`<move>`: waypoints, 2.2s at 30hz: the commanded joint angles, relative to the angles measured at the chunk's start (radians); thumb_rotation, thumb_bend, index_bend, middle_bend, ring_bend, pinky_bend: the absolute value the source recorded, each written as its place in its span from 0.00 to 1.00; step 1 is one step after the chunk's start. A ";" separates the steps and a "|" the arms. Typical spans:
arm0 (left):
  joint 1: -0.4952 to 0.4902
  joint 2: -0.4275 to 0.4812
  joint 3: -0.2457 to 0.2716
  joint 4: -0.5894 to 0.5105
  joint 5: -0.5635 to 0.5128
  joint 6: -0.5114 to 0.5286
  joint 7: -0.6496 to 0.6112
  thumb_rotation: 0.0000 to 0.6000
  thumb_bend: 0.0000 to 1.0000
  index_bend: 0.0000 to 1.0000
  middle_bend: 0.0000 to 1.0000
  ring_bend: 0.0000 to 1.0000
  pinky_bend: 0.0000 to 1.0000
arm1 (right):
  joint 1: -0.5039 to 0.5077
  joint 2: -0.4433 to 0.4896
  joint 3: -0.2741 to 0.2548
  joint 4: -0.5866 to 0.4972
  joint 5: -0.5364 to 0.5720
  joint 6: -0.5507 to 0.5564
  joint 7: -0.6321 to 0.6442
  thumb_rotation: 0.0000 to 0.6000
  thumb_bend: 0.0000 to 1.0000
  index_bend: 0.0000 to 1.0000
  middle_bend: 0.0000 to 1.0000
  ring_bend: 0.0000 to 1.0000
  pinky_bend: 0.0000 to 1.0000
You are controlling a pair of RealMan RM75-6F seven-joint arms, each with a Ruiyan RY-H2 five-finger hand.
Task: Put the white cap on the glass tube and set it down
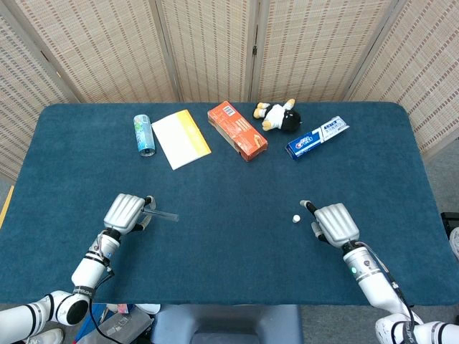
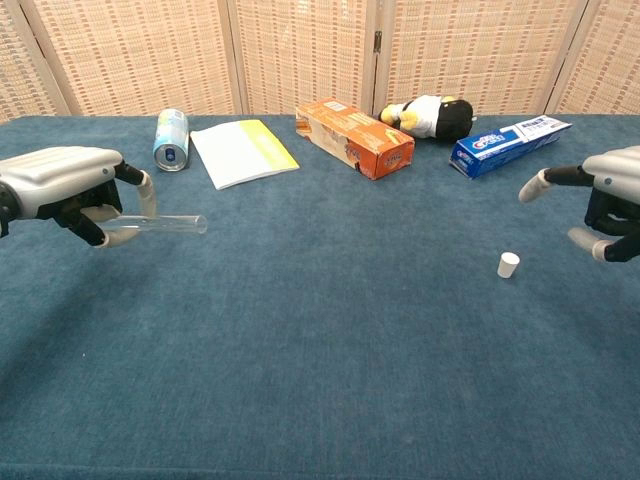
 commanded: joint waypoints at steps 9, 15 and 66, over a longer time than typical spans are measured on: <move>0.000 0.004 -0.002 -0.010 0.000 0.000 0.007 1.00 0.40 0.64 0.96 0.94 1.00 | -0.008 -0.026 0.001 0.070 -0.084 0.023 0.103 1.00 0.24 0.26 0.13 0.02 0.14; 0.000 0.003 -0.001 -0.014 0.000 -0.001 0.012 1.00 0.39 0.64 0.96 0.94 1.00 | 0.009 -0.062 0.009 0.133 -0.095 -0.003 0.138 1.00 0.28 0.36 0.11 0.00 0.10; 0.004 -0.008 0.002 0.012 -0.010 -0.013 0.008 1.00 0.40 0.64 0.96 0.94 1.00 | 0.093 -0.233 0.031 0.378 -0.033 -0.163 0.183 1.00 0.36 0.44 0.09 0.00 0.00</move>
